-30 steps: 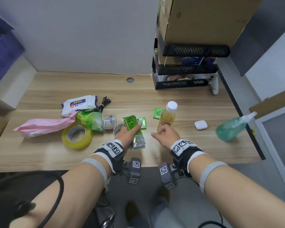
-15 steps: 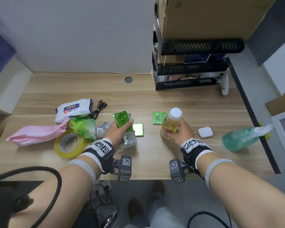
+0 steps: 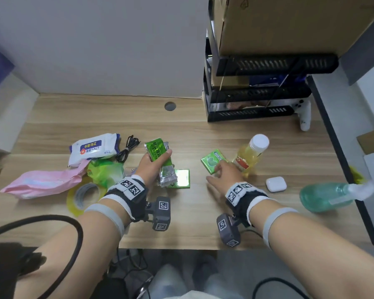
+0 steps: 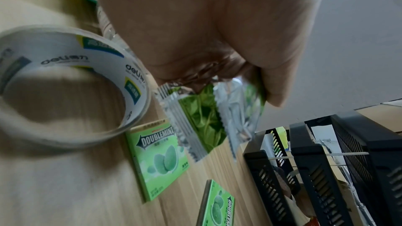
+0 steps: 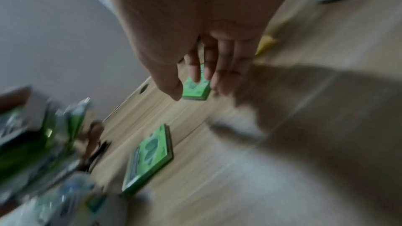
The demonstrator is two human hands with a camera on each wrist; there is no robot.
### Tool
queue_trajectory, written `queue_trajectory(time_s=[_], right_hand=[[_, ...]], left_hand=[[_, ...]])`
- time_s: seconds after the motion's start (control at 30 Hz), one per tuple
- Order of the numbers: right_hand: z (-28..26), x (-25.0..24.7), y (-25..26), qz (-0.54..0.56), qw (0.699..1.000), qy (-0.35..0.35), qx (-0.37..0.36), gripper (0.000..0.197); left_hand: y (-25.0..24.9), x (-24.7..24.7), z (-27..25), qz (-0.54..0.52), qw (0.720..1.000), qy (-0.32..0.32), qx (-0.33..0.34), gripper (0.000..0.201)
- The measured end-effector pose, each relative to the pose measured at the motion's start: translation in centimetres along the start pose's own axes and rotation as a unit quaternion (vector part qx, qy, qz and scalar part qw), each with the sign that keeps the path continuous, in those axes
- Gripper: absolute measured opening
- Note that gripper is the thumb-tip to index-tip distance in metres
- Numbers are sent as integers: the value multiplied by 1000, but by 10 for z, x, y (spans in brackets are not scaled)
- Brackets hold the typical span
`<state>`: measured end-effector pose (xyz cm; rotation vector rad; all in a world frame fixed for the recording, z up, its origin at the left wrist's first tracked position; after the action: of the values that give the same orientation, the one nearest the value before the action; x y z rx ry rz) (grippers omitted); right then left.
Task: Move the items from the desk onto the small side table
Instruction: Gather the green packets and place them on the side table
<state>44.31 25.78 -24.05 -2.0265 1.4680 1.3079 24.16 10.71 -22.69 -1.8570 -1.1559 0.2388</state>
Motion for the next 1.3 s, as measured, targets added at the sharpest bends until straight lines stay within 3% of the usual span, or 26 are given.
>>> queue_trajectory(time_s=[0.07,0.13,0.23,0.3,0.47,0.57,0.63,0.87,0.93,1.03,1.1,1.17,1.23,1.3], right_hand=[[9,-8,26,-81,993,-72,-56,60],[22,-6,34,-138,987,-72,-47,77],[33,-2,34,-187,982,-31,7,72],[32,-1,41,-205,978,-44,0,63],[17,15,89,-118,980,-68,-147,86],[12,37,118,-173,960,-15,-218,94],[11,49,127,-221,948,-8,-228,94],[6,63,116,-240,965,-22,-103,99],[-4,62,99,-207,976,-21,-59,97],[-24,55,58,-93,995,-35,24,98],[-47,43,22,14,995,-66,75,103],[-74,30,-13,109,983,-108,104,106],[-115,14,-51,168,966,-152,125,103],[-156,4,-80,200,953,-177,142,101]], left_hand=[[-2,-4,6,-5,1000,8,-10,45],[-5,-9,14,-8,1000,24,-17,44],[-8,-14,21,-4,998,58,-28,45],[-8,-17,25,-14,996,76,-42,47],[-16,-30,35,1,995,85,-54,55],[-25,-29,37,22,992,111,-52,60],[-29,-28,38,13,990,127,-53,57],[-32,-23,34,66,985,157,-37,58],[-28,-13,29,95,980,170,-37,59],[-15,13,18,109,971,202,-61,43],[0,41,0,132,958,236,-92,39],[21,72,-26,146,939,275,-144,49],[50,106,-64,154,906,324,-226,55],[72,135,-101,146,876,358,-287,48]])
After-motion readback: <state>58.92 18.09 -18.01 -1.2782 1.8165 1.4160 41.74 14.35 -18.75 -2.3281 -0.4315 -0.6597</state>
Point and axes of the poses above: each hand's wrist, its own z-axis towards the middle knuckle, its own x-axis out of the palm, y = z × x, the point moved 7 cm from there along z, towards the middle knuckle, and after that the axes turned 15 degrees about -z, right-handed, at the moved point
